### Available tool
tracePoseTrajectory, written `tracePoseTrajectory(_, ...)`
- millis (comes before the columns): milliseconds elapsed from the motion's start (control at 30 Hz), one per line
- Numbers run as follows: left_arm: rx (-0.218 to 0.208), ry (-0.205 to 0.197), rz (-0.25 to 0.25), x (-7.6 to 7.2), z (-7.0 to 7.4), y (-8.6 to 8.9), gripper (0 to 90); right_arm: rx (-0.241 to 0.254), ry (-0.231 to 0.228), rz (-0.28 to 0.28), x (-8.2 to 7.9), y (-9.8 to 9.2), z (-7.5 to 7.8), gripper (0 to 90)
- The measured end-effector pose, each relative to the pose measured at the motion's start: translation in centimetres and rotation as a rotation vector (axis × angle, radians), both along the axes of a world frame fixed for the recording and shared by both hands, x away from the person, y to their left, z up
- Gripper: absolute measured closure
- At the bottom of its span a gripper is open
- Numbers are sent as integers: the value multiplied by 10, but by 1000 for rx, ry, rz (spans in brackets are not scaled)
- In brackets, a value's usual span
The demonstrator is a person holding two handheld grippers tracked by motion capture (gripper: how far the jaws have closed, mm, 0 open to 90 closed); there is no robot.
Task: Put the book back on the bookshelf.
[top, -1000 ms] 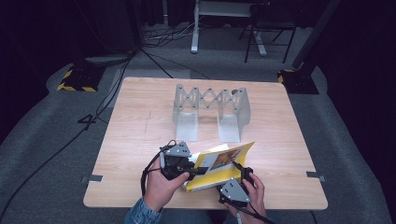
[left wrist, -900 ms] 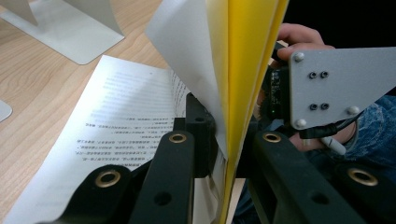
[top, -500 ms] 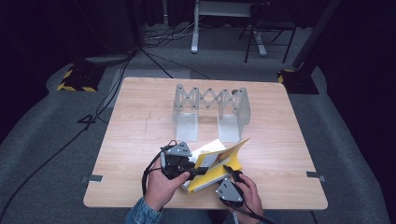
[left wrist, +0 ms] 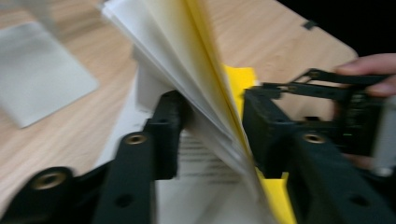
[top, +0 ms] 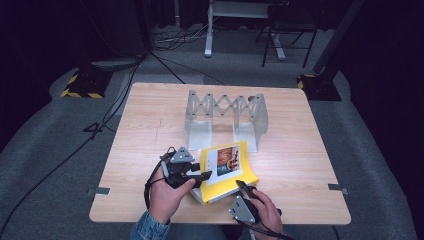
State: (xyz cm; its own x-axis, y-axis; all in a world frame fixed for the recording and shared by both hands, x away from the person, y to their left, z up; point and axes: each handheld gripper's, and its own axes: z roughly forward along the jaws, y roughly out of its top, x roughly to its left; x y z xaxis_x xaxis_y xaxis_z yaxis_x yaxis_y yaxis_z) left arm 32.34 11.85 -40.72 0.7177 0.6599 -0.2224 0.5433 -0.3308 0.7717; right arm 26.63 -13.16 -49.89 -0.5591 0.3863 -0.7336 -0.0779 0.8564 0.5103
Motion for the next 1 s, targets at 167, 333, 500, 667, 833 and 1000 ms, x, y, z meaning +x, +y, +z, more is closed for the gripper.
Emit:
tracePoseTrajectory(167,-40,-25,84,1,0,13,357,29,19,7,1,-5,15,752)
tracePoseTrajectory(333,-108,-85,145,-2,3,29,326,64,47,10,2,-9,25,758)
tracePoseTrajectory(500,-58,-127,224,-4,4,53,316,134,84,10,1,-15,36,767)
tracePoseTrajectory(667,14,-112,289,-1,-11,71,309,230,118,-8,3,-28,55,769)
tracePoseTrajectory(833,71,-66,293,3,-29,79,335,297,127,-31,5,-40,70,770)
tracePoseTrajectory(1000,115,-24,286,4,-46,82,341,333,127,-43,7,-48,83,770)
